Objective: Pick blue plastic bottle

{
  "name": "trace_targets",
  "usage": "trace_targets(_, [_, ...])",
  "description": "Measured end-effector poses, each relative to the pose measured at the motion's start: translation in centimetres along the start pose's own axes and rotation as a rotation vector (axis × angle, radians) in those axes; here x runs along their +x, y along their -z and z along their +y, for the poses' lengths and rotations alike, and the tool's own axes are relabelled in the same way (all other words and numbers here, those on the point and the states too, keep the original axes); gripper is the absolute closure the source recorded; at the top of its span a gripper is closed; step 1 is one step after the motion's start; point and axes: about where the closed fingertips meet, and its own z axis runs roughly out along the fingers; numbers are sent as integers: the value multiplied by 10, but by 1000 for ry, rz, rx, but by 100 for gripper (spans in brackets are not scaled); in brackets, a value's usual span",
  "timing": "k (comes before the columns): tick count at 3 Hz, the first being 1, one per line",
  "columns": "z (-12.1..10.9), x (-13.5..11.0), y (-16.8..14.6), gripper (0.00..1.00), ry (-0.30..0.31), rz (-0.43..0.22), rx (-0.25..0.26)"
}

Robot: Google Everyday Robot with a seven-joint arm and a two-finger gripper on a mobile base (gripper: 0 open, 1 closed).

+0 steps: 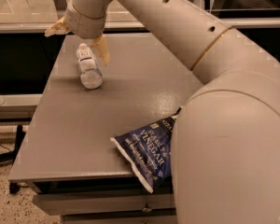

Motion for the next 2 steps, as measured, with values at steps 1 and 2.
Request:
trace_targets(1, [2,7,3,0,114,31,-51])
trace_targets(2, [13,11,-7,0,200,62,-106])
